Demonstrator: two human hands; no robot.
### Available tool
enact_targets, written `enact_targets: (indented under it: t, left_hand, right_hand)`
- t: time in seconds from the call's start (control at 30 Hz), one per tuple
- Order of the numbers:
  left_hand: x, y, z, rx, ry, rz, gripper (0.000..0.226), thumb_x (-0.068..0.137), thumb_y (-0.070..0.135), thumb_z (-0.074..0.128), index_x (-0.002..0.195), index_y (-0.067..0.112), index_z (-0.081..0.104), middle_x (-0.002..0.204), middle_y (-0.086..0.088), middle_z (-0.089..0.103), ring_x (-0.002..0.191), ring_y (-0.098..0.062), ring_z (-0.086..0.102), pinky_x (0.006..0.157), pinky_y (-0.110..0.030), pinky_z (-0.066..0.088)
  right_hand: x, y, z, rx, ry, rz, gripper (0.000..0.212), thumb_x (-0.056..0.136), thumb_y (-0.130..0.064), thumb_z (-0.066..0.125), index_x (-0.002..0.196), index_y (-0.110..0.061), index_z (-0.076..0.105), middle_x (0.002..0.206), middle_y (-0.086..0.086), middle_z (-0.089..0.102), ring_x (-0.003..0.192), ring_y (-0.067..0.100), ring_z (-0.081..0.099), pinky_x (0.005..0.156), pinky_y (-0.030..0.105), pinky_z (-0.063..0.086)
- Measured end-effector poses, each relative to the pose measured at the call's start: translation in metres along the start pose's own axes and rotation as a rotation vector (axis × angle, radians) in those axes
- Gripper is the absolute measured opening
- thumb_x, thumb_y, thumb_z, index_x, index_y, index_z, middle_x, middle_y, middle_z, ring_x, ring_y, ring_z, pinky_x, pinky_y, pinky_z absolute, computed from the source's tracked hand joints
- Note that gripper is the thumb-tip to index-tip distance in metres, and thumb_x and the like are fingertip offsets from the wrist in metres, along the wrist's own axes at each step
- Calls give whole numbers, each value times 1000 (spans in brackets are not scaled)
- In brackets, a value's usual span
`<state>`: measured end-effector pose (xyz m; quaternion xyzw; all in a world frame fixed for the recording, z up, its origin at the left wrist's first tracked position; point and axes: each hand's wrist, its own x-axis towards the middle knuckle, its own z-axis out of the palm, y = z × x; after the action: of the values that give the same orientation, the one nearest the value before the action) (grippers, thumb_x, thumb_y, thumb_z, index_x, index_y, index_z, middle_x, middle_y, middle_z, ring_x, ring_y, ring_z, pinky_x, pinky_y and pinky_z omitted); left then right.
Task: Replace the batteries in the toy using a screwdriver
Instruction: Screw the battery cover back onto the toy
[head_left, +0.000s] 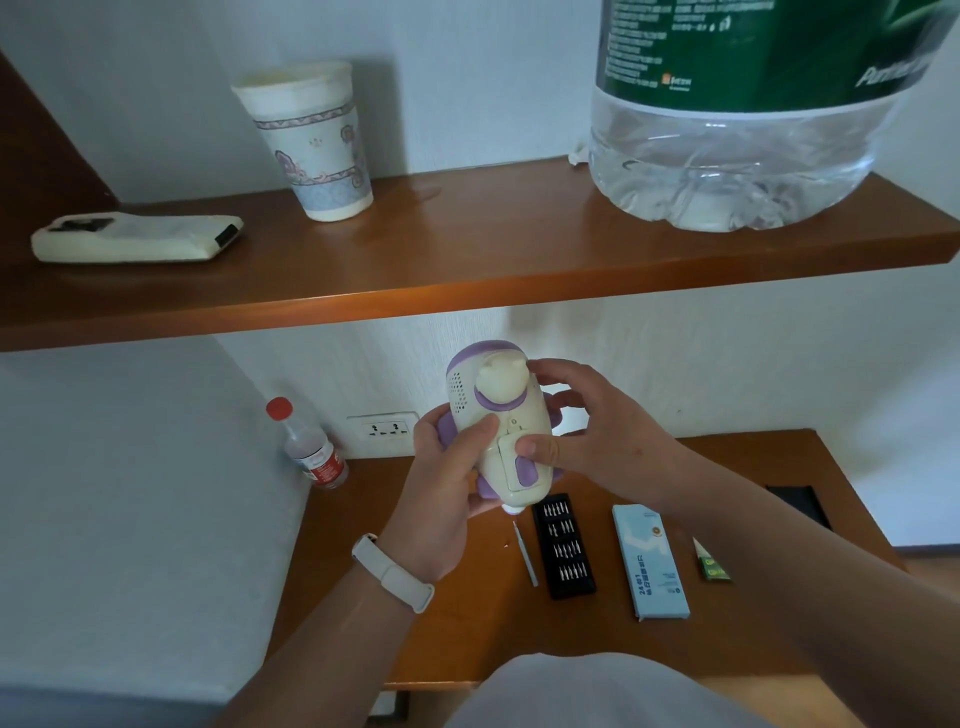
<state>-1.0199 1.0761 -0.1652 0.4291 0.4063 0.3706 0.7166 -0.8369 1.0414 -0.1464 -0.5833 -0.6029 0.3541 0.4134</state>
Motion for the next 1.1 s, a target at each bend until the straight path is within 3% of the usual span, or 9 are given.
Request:
enact_targets:
  t: [0.2,0.37,0.5,0.57,0.63,0.7,0.8,0.9,1.1]
  left_hand:
    - [3,1,-1,55,-63,52,73,74,30,76,137,24,42,129,-5,64,115,-22,67,81,-41,60]
    - [3,3,4,59,-73,72,92,60,44,82,139,23,41,130,-6,62,118,-24,65,82,-40,61]
    - [3,3,6,73,-59,103,80,71,37,77,140,23,40,129,-6,63,118,-24,65,82,-41,61]
    - [4,3,6,79,-47,115,72,76,32,74,140,23,41,127,-5,63,117,-24,65,82,-41,61]
    - [4,3,5,75,-42,127,69,78,30,73,139,23,41,126,-5,64,116,-24,66,81,-41,61]
    - [4,3,4,82,-42,141,67,79,28,73,138,23,42,124,-4,65,116,-23,66,81,-42,61]
    - [3,2,5,90,-58,156,67,80,28,75,138,24,42,122,-1,67,115,-22,67,80,-41,61]
    - [2,4,5,79,-65,160,73,73,34,79,136,24,43,120,1,68,114,-22,67,79,-40,61]
    - [-1,4,2,112,-66,200,60,82,22,71,133,25,42,118,4,69,114,-21,67,77,-36,61]
  right_hand:
    - [0,3,-4,25,14,8,75,67,-59,76,132,-52,40,129,-27,47,111,-16,46,73,4,49]
    - [-2,2,-5,90,16,7,70,68,-57,72,130,-54,41,129,-26,48,110,-18,45,74,3,48]
    - [-4,-2,-5,146,22,21,64,66,-61,70,123,-62,40,128,-27,47,108,-17,47,70,4,49]
    - [-3,-1,-3,55,67,68,72,61,-68,68,125,-63,36,129,-28,38,108,-12,48,75,6,49]
    - [-1,2,-1,-32,103,146,93,53,-75,67,136,-57,29,132,-25,28,114,-3,43,90,17,46]
    - [-2,3,-2,24,51,203,104,51,-78,70,142,-55,25,138,-24,30,120,2,43,92,25,46]
    - [-4,6,-5,334,-129,173,88,64,-62,81,139,-56,35,135,-22,53,116,6,59,86,28,56]
    - [-3,5,-6,454,-195,123,68,77,-41,81,133,-55,46,125,-13,63,118,13,61,86,37,59]
    - [-1,9,-7,560,-259,146,73,82,-29,79,141,-50,41,127,0,66,119,25,63,95,47,55]
